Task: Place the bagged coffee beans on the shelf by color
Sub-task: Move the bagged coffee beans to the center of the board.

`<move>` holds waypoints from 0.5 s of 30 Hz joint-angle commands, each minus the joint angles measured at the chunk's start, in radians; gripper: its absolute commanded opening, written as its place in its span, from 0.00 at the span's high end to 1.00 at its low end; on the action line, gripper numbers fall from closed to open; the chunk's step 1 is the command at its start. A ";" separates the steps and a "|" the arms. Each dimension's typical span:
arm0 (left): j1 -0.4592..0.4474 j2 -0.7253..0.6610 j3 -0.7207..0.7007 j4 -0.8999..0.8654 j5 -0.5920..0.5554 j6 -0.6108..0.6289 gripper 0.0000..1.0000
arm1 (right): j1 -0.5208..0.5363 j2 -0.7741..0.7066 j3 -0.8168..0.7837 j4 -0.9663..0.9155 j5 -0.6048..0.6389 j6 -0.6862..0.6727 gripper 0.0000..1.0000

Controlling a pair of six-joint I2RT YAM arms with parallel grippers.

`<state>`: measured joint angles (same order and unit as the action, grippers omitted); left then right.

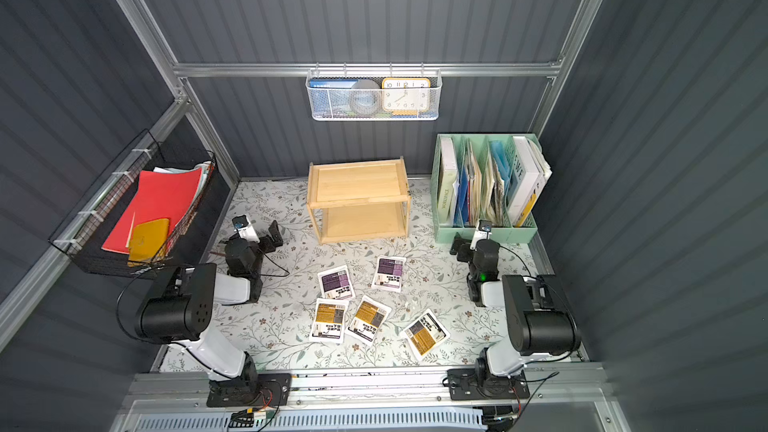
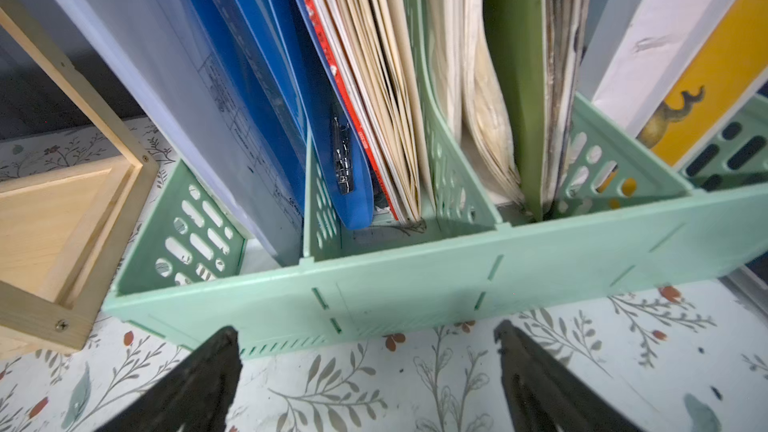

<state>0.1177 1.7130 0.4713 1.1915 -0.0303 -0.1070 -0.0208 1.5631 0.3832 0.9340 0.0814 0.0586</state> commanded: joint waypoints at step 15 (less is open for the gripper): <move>0.003 -0.007 0.016 -0.003 0.001 -0.014 0.00 | 0.004 0.005 -0.001 0.014 -0.002 0.003 0.01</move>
<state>0.1177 1.7130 0.4713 1.1915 -0.0299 -0.1070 -0.0208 1.5631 0.3832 0.9340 0.0814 0.0589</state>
